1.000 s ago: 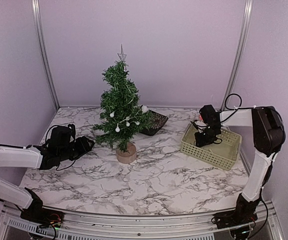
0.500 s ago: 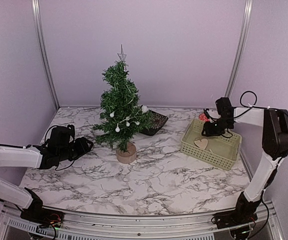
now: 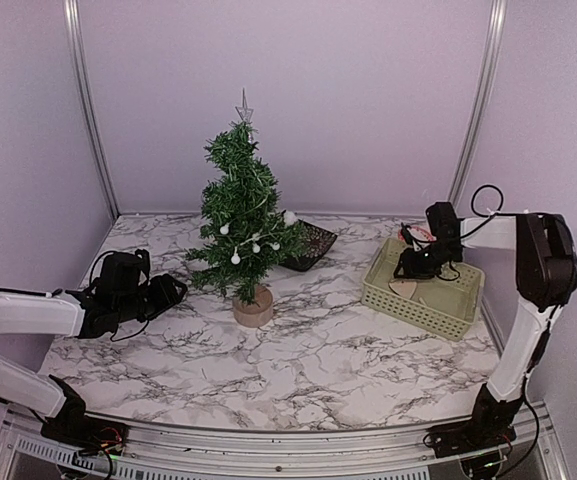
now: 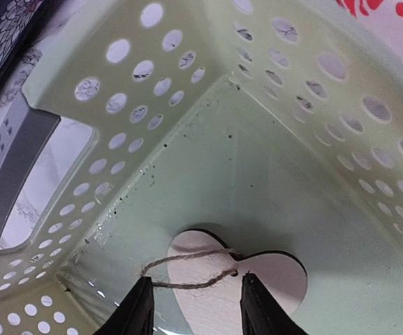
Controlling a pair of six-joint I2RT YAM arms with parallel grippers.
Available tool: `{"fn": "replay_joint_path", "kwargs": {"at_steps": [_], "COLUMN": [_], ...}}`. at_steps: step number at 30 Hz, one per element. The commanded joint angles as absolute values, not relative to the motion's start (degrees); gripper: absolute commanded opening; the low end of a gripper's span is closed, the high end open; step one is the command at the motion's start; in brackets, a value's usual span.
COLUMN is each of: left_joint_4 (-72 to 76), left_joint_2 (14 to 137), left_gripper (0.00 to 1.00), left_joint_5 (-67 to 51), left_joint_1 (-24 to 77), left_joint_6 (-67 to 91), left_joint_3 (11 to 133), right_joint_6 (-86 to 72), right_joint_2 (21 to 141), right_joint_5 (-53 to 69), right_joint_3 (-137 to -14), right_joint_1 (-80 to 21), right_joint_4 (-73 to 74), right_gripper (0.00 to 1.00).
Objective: Decorate the small christmas tree
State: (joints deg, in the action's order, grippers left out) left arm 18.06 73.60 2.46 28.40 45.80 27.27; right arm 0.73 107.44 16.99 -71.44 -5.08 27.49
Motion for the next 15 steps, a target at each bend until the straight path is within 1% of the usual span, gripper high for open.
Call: {"fn": "replay_joint_path", "kwargs": {"at_steps": [1,5,7,8,11,14,15], "left_joint_4": [17.14,17.14,17.14,17.14,17.14,17.14,17.14], "left_joint_2": [73.08,73.07,73.11,73.1,73.02,72.81,72.63], "left_gripper": [0.58,0.58,0.58,0.58,0.58,0.58,0.58], "left_joint_5": [2.09,2.11,2.19,2.24,2.28,2.27,2.22], "left_joint_1": [28.04,28.04,28.04,28.04,28.04,28.04,28.04], "left_joint_6": [45.11,45.23,45.26,45.31,45.41,45.21,45.08], "left_joint_3": [28.57,28.65,28.77,28.8,28.98,29.04,29.02], "right_joint_6": [4.16,5.63,5.82,6.02,6.24,6.08,5.99], "right_joint_2": [109.23,110.73,111.31,111.47,111.82,111.05,110.45], "right_joint_5": [17.73,16.61,16.37,16.31,16.17,16.96,17.18], "right_joint_3": [-73.38,-73.92,-74.31,-74.64,-75.86,-75.96,-75.61], "right_joint_1": [-5.69,-5.69,-5.69,-5.71,-5.68,-5.65,-5.64], "right_joint_4": [26.12,24.29,23.68,23.57,23.71,23.82,23.89], "right_gripper": [0.41,0.39,0.36,0.31,0.12,0.01,0.0]}}
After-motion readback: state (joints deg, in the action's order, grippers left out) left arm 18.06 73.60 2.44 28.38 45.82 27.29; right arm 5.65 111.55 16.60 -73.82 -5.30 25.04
